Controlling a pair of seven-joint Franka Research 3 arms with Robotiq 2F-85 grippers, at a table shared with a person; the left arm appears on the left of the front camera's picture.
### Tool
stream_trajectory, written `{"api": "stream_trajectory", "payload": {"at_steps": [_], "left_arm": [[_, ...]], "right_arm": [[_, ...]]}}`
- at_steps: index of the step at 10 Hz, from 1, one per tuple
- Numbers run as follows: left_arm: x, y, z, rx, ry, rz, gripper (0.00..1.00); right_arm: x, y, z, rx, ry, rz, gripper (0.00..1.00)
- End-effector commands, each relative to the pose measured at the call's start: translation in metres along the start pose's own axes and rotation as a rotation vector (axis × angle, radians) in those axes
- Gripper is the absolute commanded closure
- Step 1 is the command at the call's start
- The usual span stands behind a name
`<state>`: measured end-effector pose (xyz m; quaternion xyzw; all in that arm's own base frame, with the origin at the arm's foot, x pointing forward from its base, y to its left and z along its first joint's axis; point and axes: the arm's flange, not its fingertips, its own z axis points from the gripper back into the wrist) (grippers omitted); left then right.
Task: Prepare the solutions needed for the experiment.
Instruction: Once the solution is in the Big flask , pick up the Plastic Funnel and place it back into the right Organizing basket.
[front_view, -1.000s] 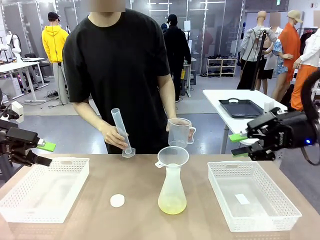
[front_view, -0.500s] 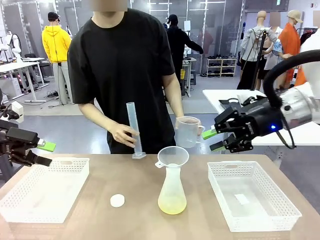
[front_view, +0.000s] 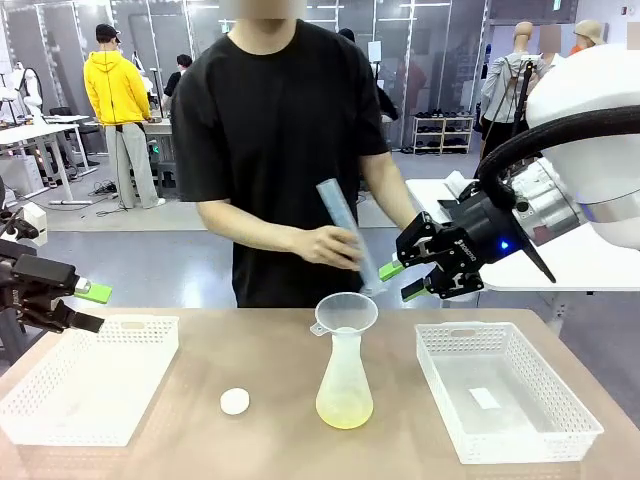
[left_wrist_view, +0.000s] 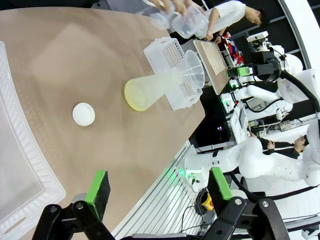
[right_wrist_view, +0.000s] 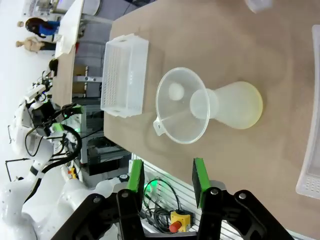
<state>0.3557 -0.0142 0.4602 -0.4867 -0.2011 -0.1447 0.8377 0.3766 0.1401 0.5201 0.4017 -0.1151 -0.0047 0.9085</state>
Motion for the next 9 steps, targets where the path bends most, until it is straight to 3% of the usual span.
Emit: {"api": "stream_trajectory", "payload": {"at_steps": [1,7,9], "left_arm": [[0.002,0.000,-0.002,-0.027,-0.016,-0.017,0.00],[0.002,0.000,-0.002,-0.027,-0.016,-0.017,0.00],[0.002,0.000,-0.002,-0.027,-0.016,-0.017,0.00]], "right_arm": [[0.005,0.009,-0.010,-0.061,-0.027,-0.020,0.50],[0.001,0.002,-0.003,-0.021,-0.018,0.011,0.50],[0.009,0.015,-0.015,-0.145,-0.064,0.033,0.50]]}}
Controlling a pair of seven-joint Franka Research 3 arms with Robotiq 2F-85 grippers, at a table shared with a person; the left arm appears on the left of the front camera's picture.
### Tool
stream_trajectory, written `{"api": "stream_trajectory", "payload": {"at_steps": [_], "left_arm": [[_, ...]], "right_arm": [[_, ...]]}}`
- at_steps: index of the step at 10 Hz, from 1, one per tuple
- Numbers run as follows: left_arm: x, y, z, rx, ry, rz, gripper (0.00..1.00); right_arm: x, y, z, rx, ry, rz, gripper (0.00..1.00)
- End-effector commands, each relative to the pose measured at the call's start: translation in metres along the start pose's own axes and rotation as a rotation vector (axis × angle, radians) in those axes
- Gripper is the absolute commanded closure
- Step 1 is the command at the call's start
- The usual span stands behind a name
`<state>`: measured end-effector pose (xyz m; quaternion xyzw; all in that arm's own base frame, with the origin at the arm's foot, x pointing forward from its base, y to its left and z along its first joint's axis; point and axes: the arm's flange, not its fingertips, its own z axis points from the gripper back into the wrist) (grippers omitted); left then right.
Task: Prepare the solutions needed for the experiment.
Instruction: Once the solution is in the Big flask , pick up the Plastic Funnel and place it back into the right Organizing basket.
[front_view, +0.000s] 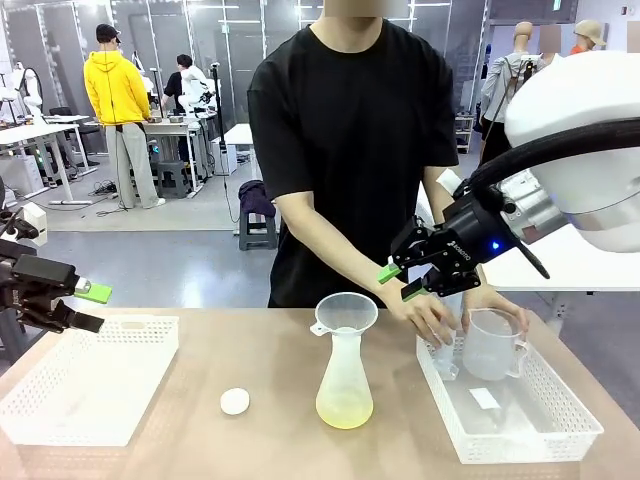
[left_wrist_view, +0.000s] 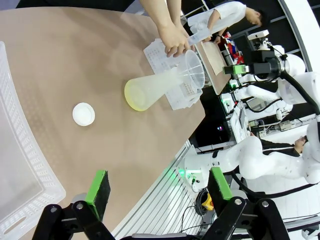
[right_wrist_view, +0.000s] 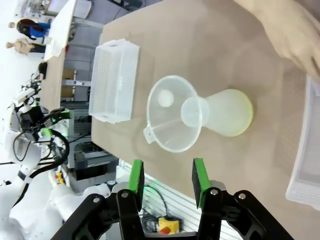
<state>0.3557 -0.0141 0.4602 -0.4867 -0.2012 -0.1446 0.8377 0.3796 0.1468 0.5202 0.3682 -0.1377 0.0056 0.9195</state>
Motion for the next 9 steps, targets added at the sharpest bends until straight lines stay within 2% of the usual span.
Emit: {"api": "stream_trajectory", "payload": {"at_steps": [1,2,4,9], "left_arm": [[0.002,0.000,-0.002,-0.027,-0.016,-0.017,0.00],[0.002,0.000,-0.002,-0.027,-0.016,-0.017,0.00],[0.002,0.000,-0.002,-0.027,-0.016,-0.017,0.00],[0.002,0.000,-0.002,-0.027,-0.016,-0.017,0.00]], "right_arm": [[0.012,0.018,-0.013,-0.119,-0.069,0.013,0.50],[0.019,0.022,-0.018,-0.170,-0.090,0.046,0.50],[0.031,0.026,-0.031,-0.181,-0.022,0.084,0.50],[0.040,0.019,-0.065,-0.267,0.079,0.182,0.50]]}}
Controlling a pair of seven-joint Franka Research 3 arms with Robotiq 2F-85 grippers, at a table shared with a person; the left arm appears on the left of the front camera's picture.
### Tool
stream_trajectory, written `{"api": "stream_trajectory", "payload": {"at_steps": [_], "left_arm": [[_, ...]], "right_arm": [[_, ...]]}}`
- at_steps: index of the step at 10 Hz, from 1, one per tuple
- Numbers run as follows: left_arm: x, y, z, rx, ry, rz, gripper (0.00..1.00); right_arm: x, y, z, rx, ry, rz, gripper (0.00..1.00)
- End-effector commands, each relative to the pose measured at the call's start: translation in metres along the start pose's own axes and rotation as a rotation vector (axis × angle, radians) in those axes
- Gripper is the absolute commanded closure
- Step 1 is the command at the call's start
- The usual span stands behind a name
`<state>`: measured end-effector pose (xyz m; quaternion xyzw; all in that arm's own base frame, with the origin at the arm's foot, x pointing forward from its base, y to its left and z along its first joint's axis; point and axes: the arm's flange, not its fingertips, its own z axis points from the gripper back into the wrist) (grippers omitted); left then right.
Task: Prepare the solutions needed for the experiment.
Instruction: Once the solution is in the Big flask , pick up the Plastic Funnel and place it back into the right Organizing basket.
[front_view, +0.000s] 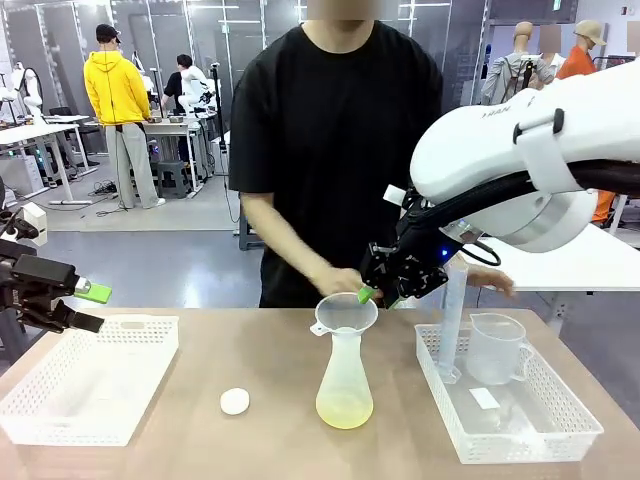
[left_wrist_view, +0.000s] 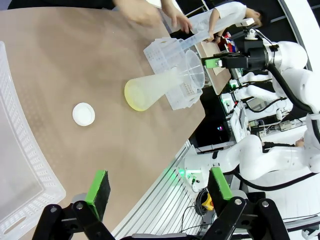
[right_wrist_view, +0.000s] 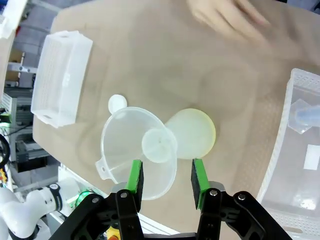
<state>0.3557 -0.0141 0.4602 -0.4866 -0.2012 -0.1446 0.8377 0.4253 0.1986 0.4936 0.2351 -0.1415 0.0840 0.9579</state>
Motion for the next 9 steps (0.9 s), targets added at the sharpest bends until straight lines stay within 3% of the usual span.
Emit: {"api": "stream_trajectory", "payload": {"at_steps": [1,9], "left_arm": [[0.002,0.000,-0.002,-0.027,-0.016,-0.017,0.00],[0.002,0.000,-0.002,-0.027,-0.016,-0.017,0.00]], "right_arm": [[0.009,0.003,-0.006,-0.005,0.036,0.000,0.50],[0.028,-0.002,-0.039,-0.041,0.122,0.060,0.50]]}}
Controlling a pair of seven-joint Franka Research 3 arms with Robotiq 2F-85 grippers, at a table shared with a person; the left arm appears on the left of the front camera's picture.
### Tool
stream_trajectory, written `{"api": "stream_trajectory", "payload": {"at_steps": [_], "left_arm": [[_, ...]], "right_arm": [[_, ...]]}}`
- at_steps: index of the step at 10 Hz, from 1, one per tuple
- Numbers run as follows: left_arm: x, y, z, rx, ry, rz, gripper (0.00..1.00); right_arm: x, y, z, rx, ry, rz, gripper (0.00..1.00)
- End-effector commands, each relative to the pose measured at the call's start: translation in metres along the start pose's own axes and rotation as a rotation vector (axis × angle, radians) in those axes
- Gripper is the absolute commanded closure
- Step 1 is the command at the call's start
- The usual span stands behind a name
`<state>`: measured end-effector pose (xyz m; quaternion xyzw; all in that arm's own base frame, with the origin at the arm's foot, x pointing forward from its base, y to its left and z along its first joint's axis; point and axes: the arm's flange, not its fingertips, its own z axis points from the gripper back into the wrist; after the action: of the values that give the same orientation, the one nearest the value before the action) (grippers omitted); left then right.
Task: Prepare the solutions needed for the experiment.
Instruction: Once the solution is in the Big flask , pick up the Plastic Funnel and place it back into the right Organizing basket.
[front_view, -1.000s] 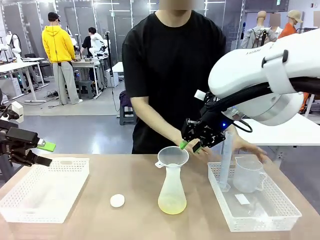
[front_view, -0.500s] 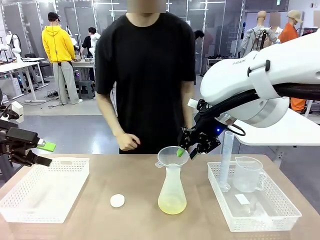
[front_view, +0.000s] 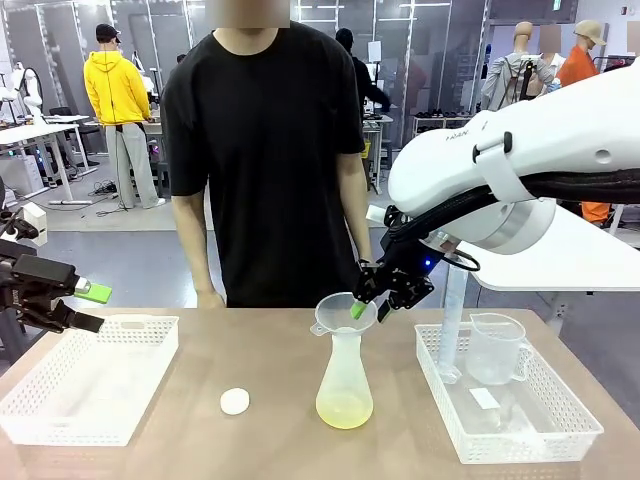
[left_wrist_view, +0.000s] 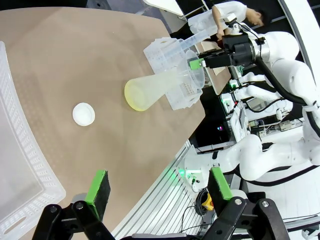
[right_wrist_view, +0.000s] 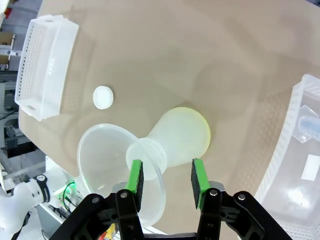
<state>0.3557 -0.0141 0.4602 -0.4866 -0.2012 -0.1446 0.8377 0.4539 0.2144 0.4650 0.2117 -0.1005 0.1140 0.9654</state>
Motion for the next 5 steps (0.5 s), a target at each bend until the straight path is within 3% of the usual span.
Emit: {"api": "stream_trajectory", "payload": {"at_steps": [1,2,3,4,5], "left_arm": [[0.0022,0.0004,-0.0020,-0.027,-0.016,-0.017,0.00],[0.0022,0.0004,-0.0020,-0.027,-0.016,-0.017,0.00],[0.0022,0.0004,-0.0020,-0.027,-0.016,-0.017,0.00],[0.0022,0.0004,-0.0020,-0.027,-0.016,-0.017,0.00],[0.0022,0.0004,-0.0020,-0.027,-0.016,-0.017,0.00]], "right_arm": [[0.0078,0.0036,-0.0008,-0.001,0.056,0.011,0.63],[0.0074,0.0045,-0.0009,0.003,0.068,0.003,0.65],[0.0066,0.0047,0.0000,0.006,0.074,0.000,0.77],[0.0058,0.0051,0.0002,0.006,0.081,-0.002,0.80],[0.0049,0.0058,0.0005,0.003,0.084,0.000,0.93]]}}
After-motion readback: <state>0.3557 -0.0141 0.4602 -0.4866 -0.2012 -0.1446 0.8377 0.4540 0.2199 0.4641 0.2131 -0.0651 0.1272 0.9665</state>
